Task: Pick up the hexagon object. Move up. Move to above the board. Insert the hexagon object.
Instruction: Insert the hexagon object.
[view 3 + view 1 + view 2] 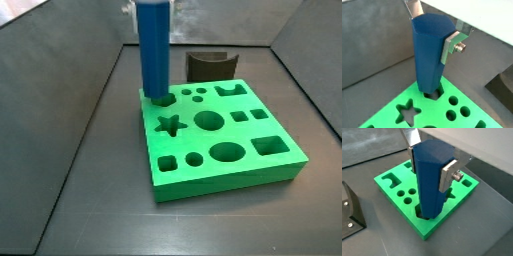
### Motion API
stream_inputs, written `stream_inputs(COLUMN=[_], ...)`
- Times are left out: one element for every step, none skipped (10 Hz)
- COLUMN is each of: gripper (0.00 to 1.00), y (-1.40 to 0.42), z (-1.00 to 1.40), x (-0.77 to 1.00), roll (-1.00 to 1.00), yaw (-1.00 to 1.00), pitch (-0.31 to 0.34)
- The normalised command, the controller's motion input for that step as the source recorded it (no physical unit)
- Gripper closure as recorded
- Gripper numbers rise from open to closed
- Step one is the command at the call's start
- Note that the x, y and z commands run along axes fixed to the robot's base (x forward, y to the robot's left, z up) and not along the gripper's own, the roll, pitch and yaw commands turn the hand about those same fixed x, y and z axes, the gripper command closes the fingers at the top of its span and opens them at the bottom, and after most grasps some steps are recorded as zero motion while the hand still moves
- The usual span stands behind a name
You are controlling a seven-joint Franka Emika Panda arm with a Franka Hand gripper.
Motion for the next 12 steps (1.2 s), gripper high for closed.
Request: stream_inputs(gripper=[1.0,1.0,1.0,1.0,1.0,1.0,1.0,1.0,1.0,1.0,1.0,1.0], y=[0.09,0.12,0.09,0.1,0.13,0.15,0.19,0.11,0.0,-0.09,-0.24,-0.27], z=[-0.33,-0.33,-0.39,-0.45,-0.45,-0.42,-0.37,-0.41,-0.55,-0.66,-0.62,-0.59], x=[0.3,0.33,0.19,0.02,0.0,0.07,0.19,0.12,0.12,0.0,-0.26,-0.12], roll=[0.02,0.02,0.07,0.13,0.15,0.13,0.14,0.24,0.31,0.35,0.37,0.37], yaw=[0.18,0.12,0.1,0.15,0.13,0.02,0.0,0.0,-0.01,-0.02,0.06,0.15], pitch=[0.0,0.0,0.0,0.003,0.001,0.0,-0.001,-0.026,-0.013,-0.076,-0.109,-0.114])
